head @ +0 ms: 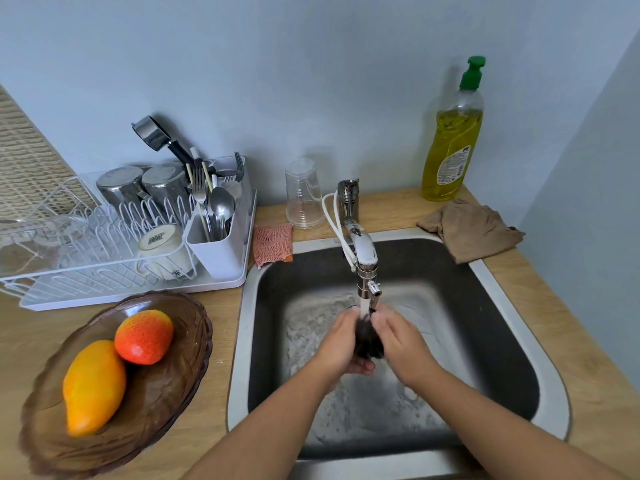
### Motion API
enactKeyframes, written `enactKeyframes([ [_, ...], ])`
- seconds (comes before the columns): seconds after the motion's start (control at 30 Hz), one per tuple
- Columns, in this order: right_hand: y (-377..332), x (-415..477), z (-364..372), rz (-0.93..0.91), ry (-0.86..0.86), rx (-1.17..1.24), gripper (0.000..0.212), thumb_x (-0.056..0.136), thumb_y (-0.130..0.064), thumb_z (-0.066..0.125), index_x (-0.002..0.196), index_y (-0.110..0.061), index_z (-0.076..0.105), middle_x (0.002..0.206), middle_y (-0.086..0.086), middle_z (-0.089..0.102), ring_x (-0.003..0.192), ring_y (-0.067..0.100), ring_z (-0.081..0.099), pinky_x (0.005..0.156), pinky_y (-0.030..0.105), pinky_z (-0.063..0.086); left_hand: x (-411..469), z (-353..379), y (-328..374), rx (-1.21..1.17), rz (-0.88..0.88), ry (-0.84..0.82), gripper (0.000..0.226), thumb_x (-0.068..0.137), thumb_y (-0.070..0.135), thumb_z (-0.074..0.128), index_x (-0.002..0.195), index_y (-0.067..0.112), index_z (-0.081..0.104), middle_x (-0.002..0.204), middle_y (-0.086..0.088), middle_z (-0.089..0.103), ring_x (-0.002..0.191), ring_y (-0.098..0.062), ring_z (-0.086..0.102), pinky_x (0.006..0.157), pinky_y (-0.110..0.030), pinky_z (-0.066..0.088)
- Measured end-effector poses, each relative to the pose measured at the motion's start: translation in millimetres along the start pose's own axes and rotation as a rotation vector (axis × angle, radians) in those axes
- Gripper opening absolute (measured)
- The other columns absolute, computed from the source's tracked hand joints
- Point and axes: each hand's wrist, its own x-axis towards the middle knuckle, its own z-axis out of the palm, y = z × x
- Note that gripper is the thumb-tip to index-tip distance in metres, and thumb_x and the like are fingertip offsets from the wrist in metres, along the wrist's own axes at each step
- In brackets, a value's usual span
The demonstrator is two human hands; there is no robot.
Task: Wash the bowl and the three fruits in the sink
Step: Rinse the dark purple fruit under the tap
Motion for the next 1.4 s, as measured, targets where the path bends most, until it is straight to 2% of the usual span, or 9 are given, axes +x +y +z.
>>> enactKeyframes([
  [0.13,4,-5,6,-0.089,0.019,-0.078,0.026,0.088,-0.046,0.037,0.101,-0.036,0.058,0.091,-0.014,0.062,0.086,0.002,0.057,0.07,0.018,0.043,-1,2,2,0.171,0.043,0.07,0.056,0.098,0.052,0.016,0.104,0.014,0.056,0.066,-0.01,0.062,0.045,-0.016,0.053,0.045,-0.025,0.047],
  [0.23,-6,7,2,0.089,0.102,0.207,0.034,0.091,-0.033,0.04,0.065,-0.039,0.06,0.061,-0.013,0.058,0.061,0.006,0.052,0.053,0.02,0.039,-10,7,0,0.344,0.161,0.119,0.04,0.098,0.048,0.02,0.105,0.019,0.047,0.083,-0.017,0.063,0.052,-0.017,0.058,0.047,-0.024,0.048],
  [0.33,-13,13,-1,0.402,0.052,0.333,0.032,0.096,-0.031,0.041,0.073,-0.021,0.061,0.072,0.004,0.057,0.059,0.019,0.051,0.042,0.024,0.037,-8,9,1,0.245,0.168,0.127,0.034,0.099,0.046,0.024,0.102,0.02,0.046,0.092,-0.019,0.064,0.049,-0.016,0.06,0.046,-0.021,0.049],
  [0.5,-3,-7,14,0.035,0.012,0.082,0.017,0.092,-0.038,0.051,0.109,-0.033,0.05,0.093,-0.005,0.061,0.083,0.01,0.06,0.069,0.023,0.047,5,-1,9,-0.079,-0.15,0.161,0.059,0.099,0.05,0.02,0.1,0.006,0.059,0.059,-0.01,0.055,0.037,-0.016,0.045,0.041,-0.023,0.041],
  [0.67,-14,16,11,0.271,0.198,0.323,0.027,0.098,-0.027,0.038,0.076,-0.026,0.053,0.073,0.005,0.057,0.064,0.02,0.055,0.053,0.034,0.046,-6,12,1,0.203,0.293,0.204,0.039,0.097,0.051,0.034,0.104,0.018,0.054,0.087,-0.011,0.065,0.06,-0.016,0.065,0.05,-0.022,0.052],
  [0.77,-18,21,4,0.448,0.137,0.351,0.035,0.1,-0.031,0.032,0.088,-0.013,0.059,0.083,0.015,0.063,0.061,0.026,0.059,0.04,0.026,0.043,-2,16,-14,0.394,0.457,0.217,0.026,0.09,0.056,0.038,0.11,0.041,0.043,0.102,0.001,0.061,0.087,-0.023,0.065,0.072,-0.042,0.058],
  [1.03,-10,4,12,0.101,0.132,-0.014,0.026,0.101,-0.031,0.032,0.094,-0.025,0.056,0.086,-0.004,0.065,0.081,0.01,0.061,0.068,0.028,0.047,-2,3,2,0.402,0.241,0.294,0.037,0.098,0.045,0.022,0.085,0.026,0.051,0.085,0.002,0.061,0.086,-0.019,0.056,0.077,-0.037,0.044],
  [1.23,-12,19,-1,0.294,0.001,0.131,0.04,0.101,-0.031,0.027,0.089,-0.015,0.061,0.075,0.01,0.062,0.057,0.02,0.058,0.042,0.024,0.042,-9,6,-9,0.313,0.333,0.175,0.03,0.099,0.048,0.031,0.107,0.026,0.051,0.095,-0.007,0.066,0.066,-0.018,0.064,0.052,-0.029,0.051],
  [1.4,-12,4,15,0.061,0.031,-0.087,0.028,0.099,-0.033,0.031,0.103,-0.024,0.057,0.097,-0.006,0.061,0.092,0.012,0.058,0.081,0.031,0.047,-3,4,8,0.166,-0.035,0.249,0.055,0.099,0.046,0.017,0.094,0.008,0.058,0.084,-0.018,0.064,0.058,-0.022,0.06,0.041,-0.026,0.048],
])
